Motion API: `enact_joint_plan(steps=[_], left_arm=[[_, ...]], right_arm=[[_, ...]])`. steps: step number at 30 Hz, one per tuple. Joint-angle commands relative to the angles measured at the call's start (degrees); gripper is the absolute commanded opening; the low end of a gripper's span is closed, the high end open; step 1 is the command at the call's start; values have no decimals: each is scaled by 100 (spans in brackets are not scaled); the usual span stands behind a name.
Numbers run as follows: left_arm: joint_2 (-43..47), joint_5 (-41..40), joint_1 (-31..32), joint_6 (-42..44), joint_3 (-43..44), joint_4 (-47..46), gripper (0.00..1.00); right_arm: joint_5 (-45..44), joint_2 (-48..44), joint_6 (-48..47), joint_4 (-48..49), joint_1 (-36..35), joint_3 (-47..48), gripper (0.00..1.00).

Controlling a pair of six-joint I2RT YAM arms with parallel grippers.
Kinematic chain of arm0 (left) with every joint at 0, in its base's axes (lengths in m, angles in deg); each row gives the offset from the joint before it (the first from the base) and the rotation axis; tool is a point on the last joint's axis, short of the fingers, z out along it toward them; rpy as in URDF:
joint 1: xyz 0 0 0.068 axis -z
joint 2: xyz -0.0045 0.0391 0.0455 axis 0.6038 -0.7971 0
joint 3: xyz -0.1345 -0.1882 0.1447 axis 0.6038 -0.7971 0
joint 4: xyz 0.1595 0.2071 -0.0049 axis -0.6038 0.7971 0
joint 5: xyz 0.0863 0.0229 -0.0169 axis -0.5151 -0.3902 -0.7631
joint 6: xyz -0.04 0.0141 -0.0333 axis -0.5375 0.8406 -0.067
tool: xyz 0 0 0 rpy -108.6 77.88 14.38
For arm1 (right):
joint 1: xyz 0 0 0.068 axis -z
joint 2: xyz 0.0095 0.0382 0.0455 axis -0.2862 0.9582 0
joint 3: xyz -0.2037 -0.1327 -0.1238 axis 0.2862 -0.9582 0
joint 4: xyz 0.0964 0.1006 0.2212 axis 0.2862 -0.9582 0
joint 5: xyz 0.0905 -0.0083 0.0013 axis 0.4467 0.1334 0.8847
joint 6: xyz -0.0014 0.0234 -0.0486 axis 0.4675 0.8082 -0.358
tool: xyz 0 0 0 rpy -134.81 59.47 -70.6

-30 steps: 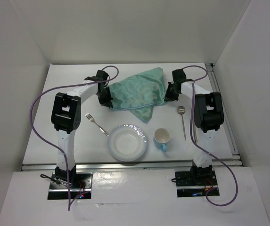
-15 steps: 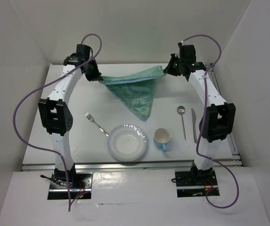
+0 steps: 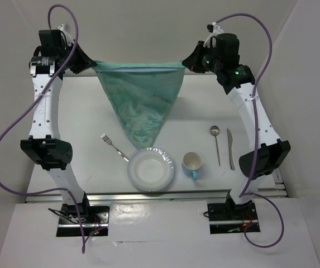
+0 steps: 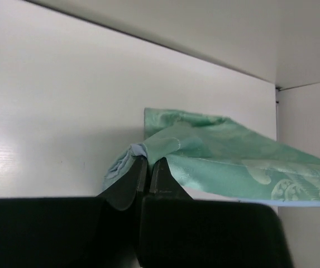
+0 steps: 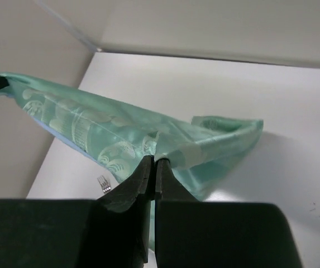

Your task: Set the dinner table for one person

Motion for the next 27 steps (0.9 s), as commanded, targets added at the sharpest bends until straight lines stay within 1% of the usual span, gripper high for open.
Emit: enact_joint_plan(steps=[1, 3, 5, 7, 8, 9, 11, 14, 17, 18, 20, 21, 23, 24, 25, 26, 27], left_arm=[[183, 272, -347, -195, 460, -245, 0], [114, 500, -488, -362, 759, -245, 0], [113, 720, -681, -467, 1127, -307, 0], [200, 1150, -761, -651, 1130, -665, 0], [253, 1283, -761, -705, 1069, -789, 0], [306, 1545, -761, -766, 998, -886, 0], [464, 1784, -761, -846, 998, -1036, 0], [666, 2205, -709, -846, 796, -1255, 0], [939, 2575, -437, -846, 427, -1318, 0], [1000, 2654, -193, -846, 287, -1405, 0], [1141, 2804, 151, -846, -144, -1546, 0], [1141, 2804, 596, -846, -458, -1624, 0], [1290, 2804, 1091, -846, -802, -1827, 0], [1291, 2752, 1554, -846, -943, -1827, 0], [1291, 2752, 1776, -846, -1214, -1923, 0], [1291, 2873, 1970, -794, -1287, -1976, 0], [1117, 2962, 2146, -689, -1287, -1925, 13]], right_arm=[[517, 244, -46, 106, -55, 833, 0], [580, 404, -46, 105, -134, 1021, 0], [632, 474, 15, 341, -135, 1022, 0], [686, 537, 129, 684, -65, 1082, 0], [894, 624, 182, 790, 5, 1083, 0], [975, 772, 253, 860, 75, 1275, 0], [1037, 905, 359, 914, 181, 1434, 0], [1151, 967, 420, 1159, 409, 1435, 0], [1099, 967, 420, 1213, 629, 1067, 0], [1020, 915, 420, 1213, 821, 891, 0], [958, 722, 420, 1432, 1051, 189, 0], [897, 573, 420, 1545, 1278, -405, 0], [1001, 510, 420, 1985, 1551, -962, 0], [1159, 510, 420, 2099, 1805, -1365, 0], [1160, 510, 351, 2274, 1929, -1500, 0], [1160, 562, 350, 2276, 2026, -1579, 7], [1099, 641, 350, 2207, 2140, -1580, 25]])
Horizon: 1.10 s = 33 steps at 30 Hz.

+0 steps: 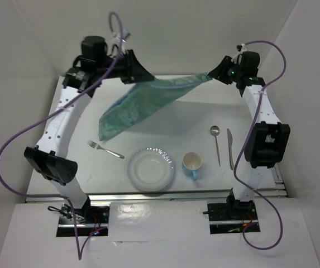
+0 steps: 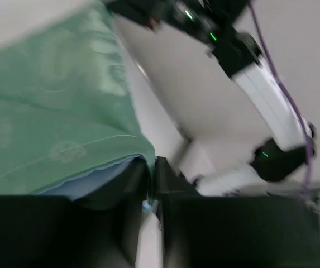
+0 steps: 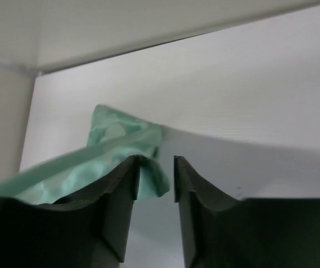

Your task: Set the dinner table for one person

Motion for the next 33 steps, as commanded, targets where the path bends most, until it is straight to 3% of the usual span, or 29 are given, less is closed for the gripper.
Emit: enact_joint_plan(steps=[1, 3, 4, 8, 11, 13, 15, 18, 22, 25, 30, 33], left_arm=[[-60, 505, 739, 223, -192, -301, 37], [-219, 481, 926, 582, -131, 206, 57], [-272, 384, 926, 689, -131, 341, 66], [-167, -47, 533, 910, -184, 631, 82], [-167, -862, 5, 980, -367, 1053, 77], [-167, -1794, -224, 980, -587, 1220, 65], [-315, -2687, -383, 1032, -991, 1361, 64], [-509, -3570, -760, 797, -1545, 1589, 70], [-694, -3301, -1402, 664, -2546, 1232, 87], [-975, -3088, -1552, 778, -2978, 1045, 90], [-1388, -3948, -1482, 779, -3101, 1159, 93], [-1380, -4091, -1482, 716, -3470, 923, 93]], right_arm=[[-86, 117, -46, 469, 569, -166, 48], [-25, 267, 16, 126, 711, -9, 80], [-25, 268, 16, 21, 773, 62, 84], [-43, 207, 139, -199, 773, 124, 83], [125, 137, 139, -393, 704, 63, 79], [186, 22, 43, -683, 563, -112, 77], [-14, -188, -106, -919, 291, -507, 73], [-323, -505, -264, -1235, -122, -1210, 72], [-727, -892, -371, -1457, -579, -2133, 73], [-1044, -998, -423, -1588, -870, -2591, 78], [-1106, -743, -476, -1869, -1230, -2819, 86], [-1377, -611, -529, -2019, -1371, -2882, 86]])
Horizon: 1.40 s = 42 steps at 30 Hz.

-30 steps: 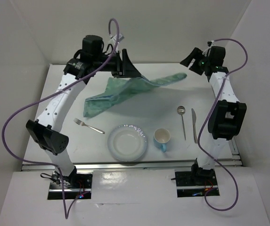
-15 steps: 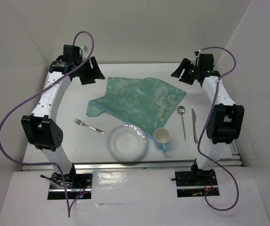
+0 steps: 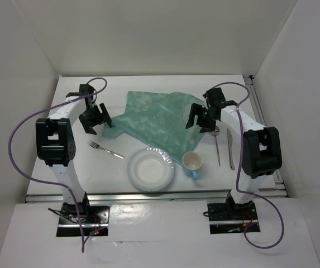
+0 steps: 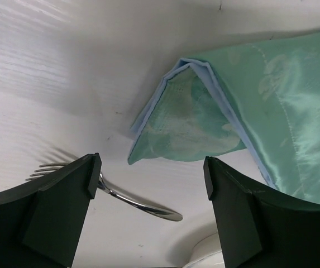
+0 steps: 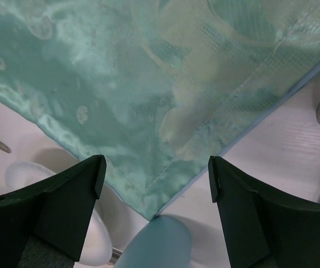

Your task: Set the dinner table for one person

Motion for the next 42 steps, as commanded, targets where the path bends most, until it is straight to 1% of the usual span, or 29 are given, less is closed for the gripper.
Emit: enact_joint_plan(steps=[1, 2, 7, 9, 13, 15, 17, 18, 19, 20, 22, 23, 24, 26, 28, 29, 30, 33, 34, 37, 39, 42], left_arm=[[78, -227, -15, 26, -188, -325, 93], [-52, 27, -16, 26, -188, -327, 93], [-352, 82, 37, -115, -136, -617, 90], [-519, 134, 99, -115, -83, -669, 90], [-694, 301, 160, -115, 31, -669, 82], [-695, 354, 160, -167, 31, -669, 65], [-695, 355, 160, -167, 84, -722, 44], [-695, 355, 160, -167, 84, -661, 27], [-695, 355, 108, -167, 154, -661, 20], [-695, 355, 107, -167, 154, -591, 12], [-748, 355, 46, -167, 294, -538, 0], [-748, 355, 46, -167, 295, -538, 0], [-748, 424, -6, -167, 365, -485, 0], [-748, 425, -7, -115, 479, -485, 0], [-748, 503, -60, -62, 760, -424, 0], [-748, 565, -60, -62, 883, -363, 0], [-748, 626, -120, -62, 1197, -362, 0], [-678, 689, -191, 17, 1752, -126, 0], [-678, 636, -244, 87, 2111, -125, 0], [-293, 583, -384, 210, 2578, -28, 0], [-20, 583, -464, 272, 2580, -81, 0], [648, 434, -595, 438, 2353, -326, 0]], right_arm=[[-429, 147, -133, -269, -162, -45, 86], [-430, 226, -133, -330, -162, -45, 86], [-816, 359, -63, -462, -162, -167, 86], [-817, 420, -10, -462, -162, -220, 86], [-817, 535, 113, -392, -215, -335, 86], [-633, 587, 113, -190, -215, -492, 84], [-501, 736, 166, -137, -215, -493, 82], [-500, 737, 166, 2, -215, -493, 80], [-500, 806, 166, 4, -215, -493, 74], [-413, 807, 166, 73, -215, -493, 70], [-343, 1017, 166, 153, -215, -431, 61], [-342, 1079, 166, 231, -215, -370, 53], [-177, 1193, 166, 302, -215, -257, 36], [-105, 1307, 166, 303, -215, -81, 17], [-43, 1544, 166, 303, -215, 480, 0], [-43, 1641, 166, 207, -215, 761, 0], [-95, 1860, 166, 32, -215, 1434, 0], [-96, 2151, 113, -268, -215, 2518, 0], [-96, 2308, 113, -373, -215, 3209, 0], [-218, 2363, 60, -708, -110, 4100, 0], [-219, 2363, 60, -708, -40, 4165, 0], [-219, 2021, 60, -577, 136, 3807, 0]])
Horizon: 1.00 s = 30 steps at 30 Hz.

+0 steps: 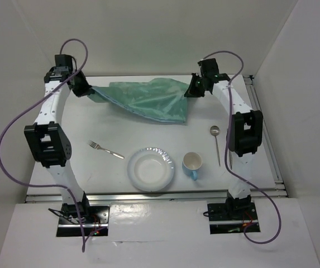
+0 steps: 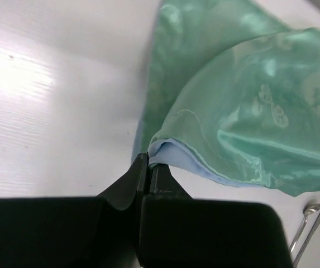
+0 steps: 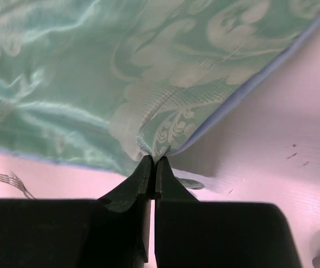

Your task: Set the dinner table for one person

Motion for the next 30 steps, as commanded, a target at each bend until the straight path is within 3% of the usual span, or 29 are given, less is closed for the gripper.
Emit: enact_joint_plan(steps=[1, 6, 7, 10, 13, 14, 15, 17, 18, 20, 21, 22, 24, 27, 30], left_arm=[[976, -150, -135, 349, -420, -186, 0], [2013, 323, -135, 411, -2258, -862, 0], [2085, 385, -135, 351, -2566, -951, 27], [2007, 158, -135, 201, -3078, -707, 66], [1945, -307, -187, 69, -2912, -443, 83], [1945, -456, -187, 16, -2824, -373, 88], [2015, -640, -187, 16, -2650, -302, 91], [2015, -642, -187, 16, -2482, -302, 91], [2015, -642, -187, 16, -2342, -302, 91], [1928, -703, -187, 16, -2252, -302, 81], [1797, -704, -187, 16, -2200, -423, 74], [1691, -591, -135, 16, -2200, -425, 61], [1411, -458, -74, 69, -2016, -477, 43], [655, -274, 5, 69, -1595, -302, 16], [-136, -316, 252, 69, -1032, -57, 11]], right_arm=[[-79, -406, -51, -148, 322, -571, 0], [97, -469, -51, 178, 560, -1304, 0], [149, -399, -121, 178, 560, -1305, 0], [150, -64, -183, -24, 560, -1103, 0], [211, 50, -235, -138, 560, -979, 9], [211, -2, -236, -139, 560, -979, 31], [211, -107, -236, -78, 560, -1040, 44], [71, -221, -236, -77, 560, -1041, 62], [70, -335, -236, -77, 560, -1041, 63], [-9, -423, -236, -77, 560, -989, 63], [-78, -494, -236, -77, 560, -936, 63], [-79, -495, -236, -77, 560, -936, 62], [-332, -495, -236, -77, 385, -769, 56], [-456, -363, -289, -270, 87, -602, 39], [-518, -47, -341, -323, -186, -602, 17]])
